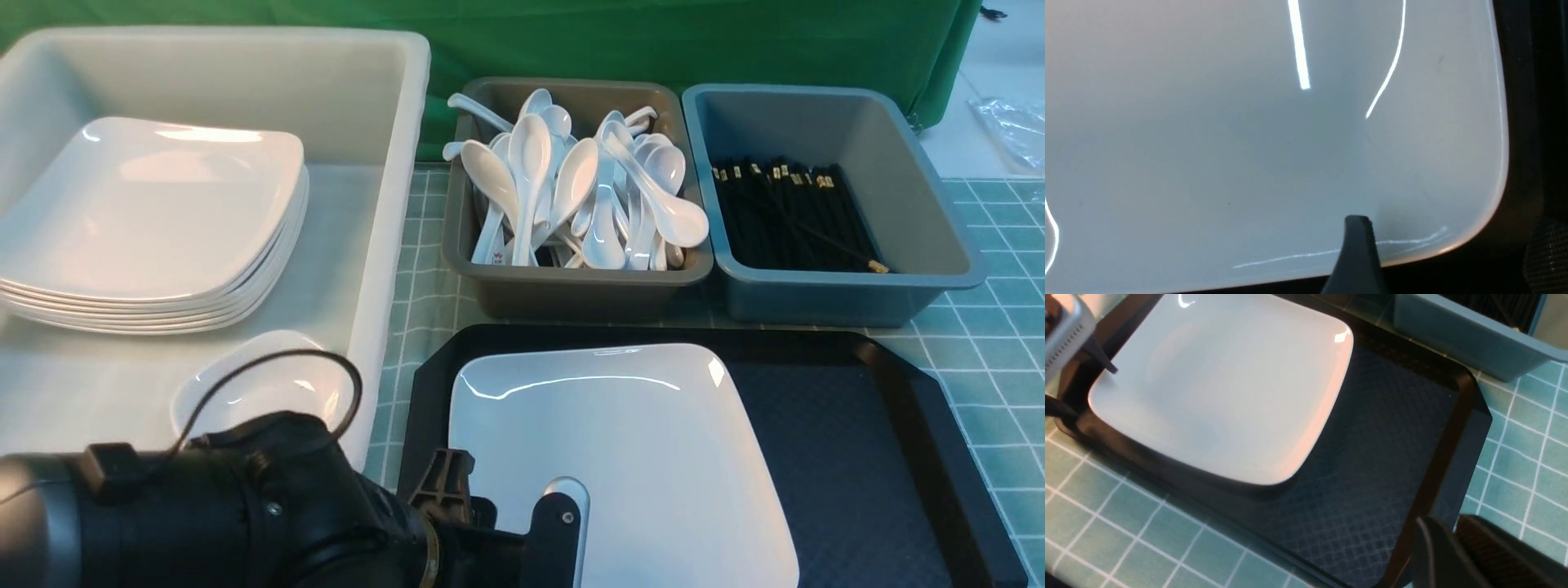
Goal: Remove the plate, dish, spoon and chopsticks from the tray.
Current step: Use the left arm to grab a plate from the dinner plate
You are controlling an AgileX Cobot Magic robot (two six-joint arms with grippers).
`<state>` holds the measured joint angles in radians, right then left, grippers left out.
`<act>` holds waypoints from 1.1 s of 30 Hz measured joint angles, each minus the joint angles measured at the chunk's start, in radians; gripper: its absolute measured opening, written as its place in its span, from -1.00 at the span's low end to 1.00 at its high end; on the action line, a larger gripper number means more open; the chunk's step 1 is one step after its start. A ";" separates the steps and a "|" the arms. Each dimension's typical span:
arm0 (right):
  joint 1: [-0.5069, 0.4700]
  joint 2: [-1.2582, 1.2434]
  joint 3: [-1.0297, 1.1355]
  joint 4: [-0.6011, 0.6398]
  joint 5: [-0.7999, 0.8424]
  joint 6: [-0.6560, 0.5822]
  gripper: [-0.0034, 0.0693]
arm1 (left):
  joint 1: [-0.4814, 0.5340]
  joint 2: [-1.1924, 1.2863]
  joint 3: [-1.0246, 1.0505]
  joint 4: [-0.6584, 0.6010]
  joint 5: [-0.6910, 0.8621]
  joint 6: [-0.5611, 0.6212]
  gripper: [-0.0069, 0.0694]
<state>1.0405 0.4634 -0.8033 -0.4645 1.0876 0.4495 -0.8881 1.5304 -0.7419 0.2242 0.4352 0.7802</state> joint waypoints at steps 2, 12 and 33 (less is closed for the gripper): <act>0.000 0.000 0.000 0.000 -0.006 0.008 -0.59 | 0.000 0.018 0.002 0.024 -0.011 0.000 0.47; 0.000 -0.001 0.000 0.000 -0.042 0.014 -0.57 | 0.001 0.086 0.003 0.091 -0.120 0.001 0.30; 0.000 -0.002 0.000 0.016 -0.042 0.032 -0.57 | -0.103 0.007 -0.010 0.113 -0.069 -0.018 -0.48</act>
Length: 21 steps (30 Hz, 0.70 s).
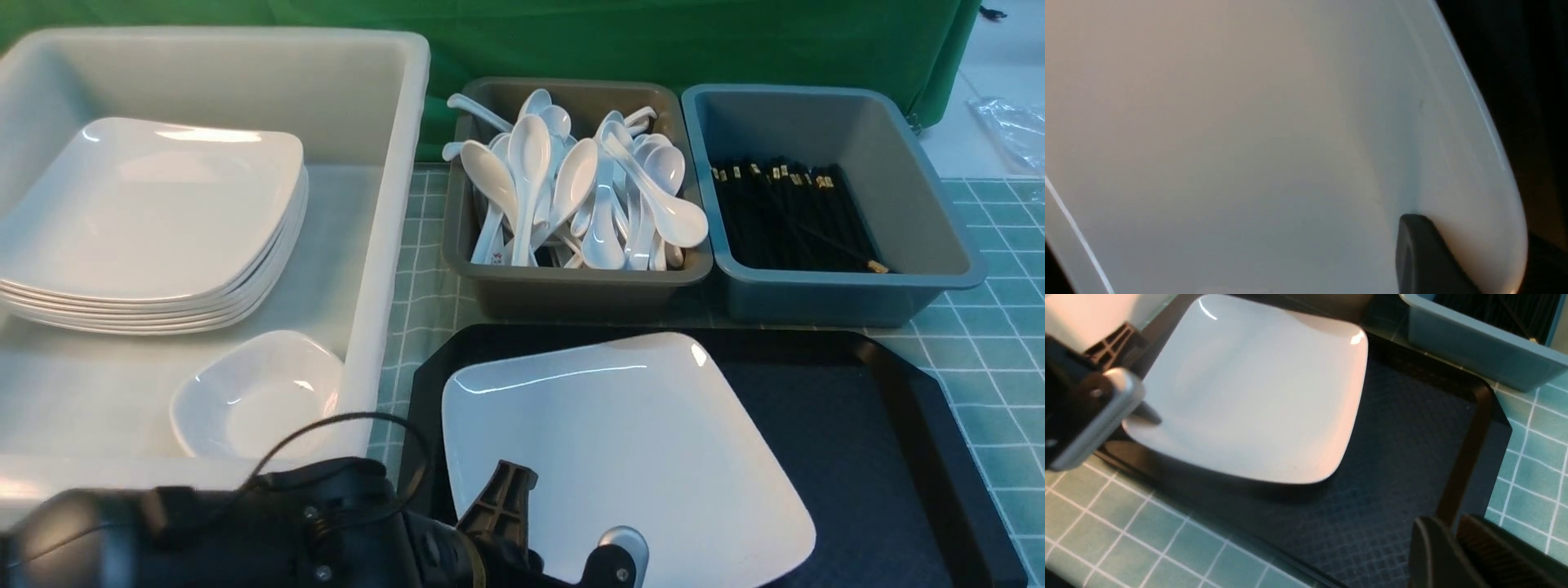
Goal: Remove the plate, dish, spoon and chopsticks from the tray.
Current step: Use the left arm to grab a plate from the dinner plate, then use the left arm to put the plate into the large storage box on the left
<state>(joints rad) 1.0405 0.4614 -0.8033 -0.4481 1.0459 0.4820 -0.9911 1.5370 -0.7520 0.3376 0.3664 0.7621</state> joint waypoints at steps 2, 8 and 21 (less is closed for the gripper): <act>0.000 0.000 0.000 0.001 -0.004 0.005 -0.56 | -0.041 -0.105 -0.016 -0.010 0.062 -0.011 -0.65; 0.000 0.000 0.000 0.002 -0.070 0.032 -0.57 | -0.071 -0.313 -0.074 -0.073 0.171 -0.024 -0.76; 0.000 0.007 -0.008 -0.003 -0.169 0.059 -0.85 | -0.074 -0.499 -0.142 -0.131 0.230 -0.033 -0.74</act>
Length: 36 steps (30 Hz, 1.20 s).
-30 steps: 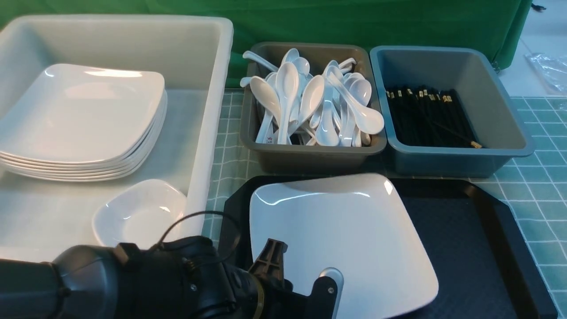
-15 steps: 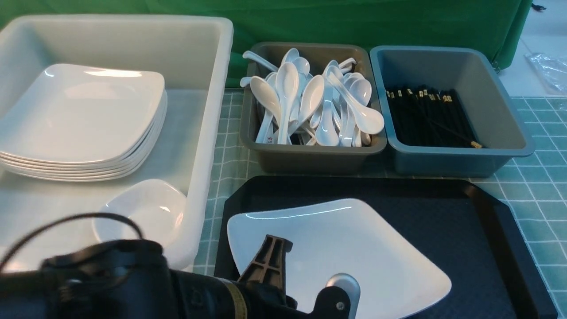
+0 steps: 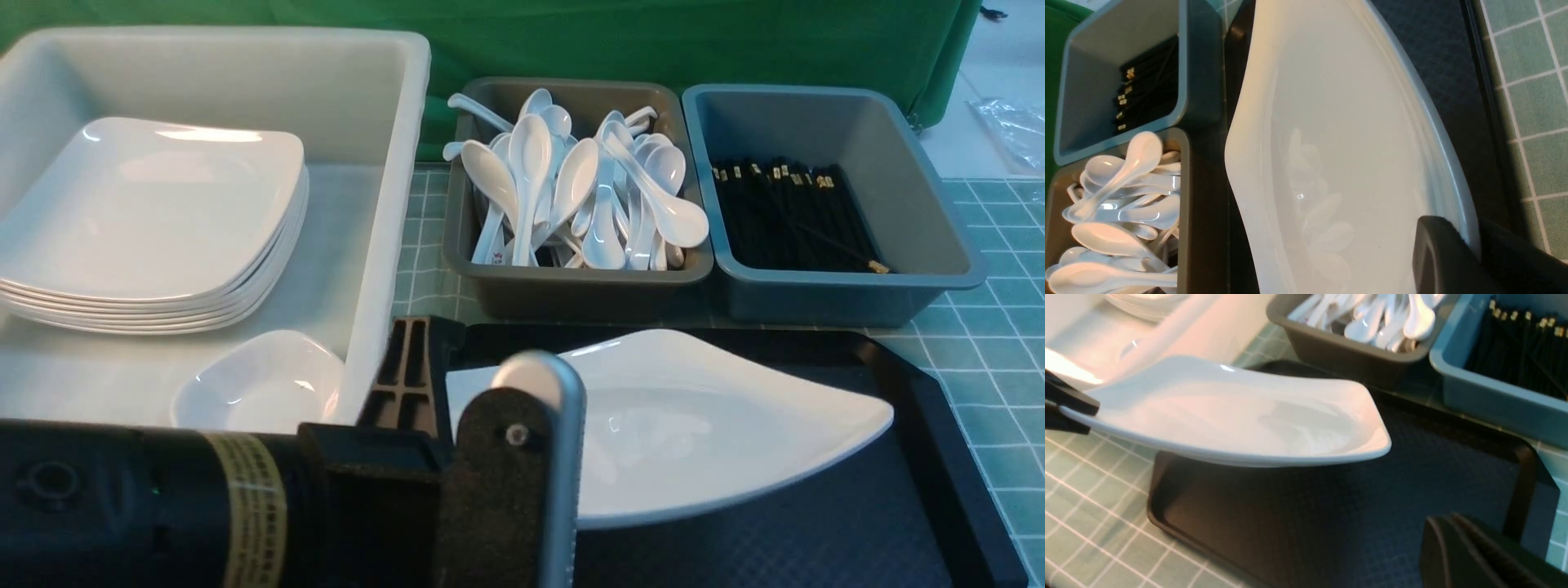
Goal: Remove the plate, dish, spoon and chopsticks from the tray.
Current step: Use the left arm to put the plate into the large storage box on the left
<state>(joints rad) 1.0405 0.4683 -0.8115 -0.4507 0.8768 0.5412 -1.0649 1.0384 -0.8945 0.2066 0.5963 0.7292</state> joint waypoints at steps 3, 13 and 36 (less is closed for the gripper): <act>0.000 0.028 -0.031 0.000 -0.003 0.000 -0.85 | 0.000 -0.031 -0.023 -0.015 0.044 0.000 -0.74; 0.000 0.244 -0.151 -0.045 -0.080 -0.037 -0.85 | 0.107 -0.120 -0.119 0.210 0.175 -0.166 -0.74; 0.000 0.437 -0.221 -0.049 -0.129 -0.187 -0.85 | 0.909 0.432 -0.120 0.515 -0.102 -0.247 -0.74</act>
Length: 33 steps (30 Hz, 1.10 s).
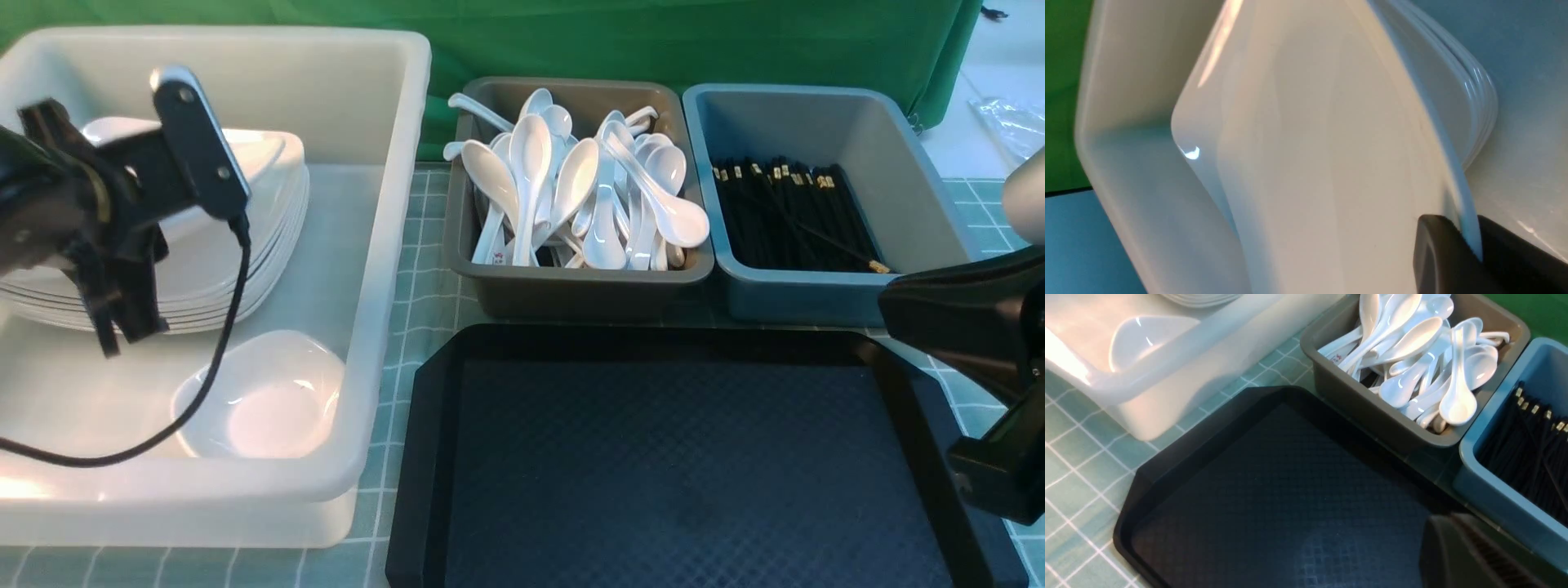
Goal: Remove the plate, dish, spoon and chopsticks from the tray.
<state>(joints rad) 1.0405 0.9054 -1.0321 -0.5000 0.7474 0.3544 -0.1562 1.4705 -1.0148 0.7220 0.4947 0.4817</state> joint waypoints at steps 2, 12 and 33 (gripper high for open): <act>0.000 0.000 0.000 0.001 0.003 -0.001 -0.85 | 0.000 0.021 -0.001 0.016 -0.021 -0.010 -0.75; 0.000 0.000 0.000 0.012 0.003 -0.002 -0.85 | 0.000 0.103 -0.005 0.034 -0.061 -0.018 -0.67; 0.000 0.000 0.002 0.080 0.006 -0.036 -0.81 | -0.004 -0.240 -0.003 -0.635 0.087 -0.133 0.39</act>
<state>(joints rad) 1.0405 0.9054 -1.0302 -0.4204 0.7536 0.3182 -0.1598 1.2301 -1.0174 0.0868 0.5816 0.3487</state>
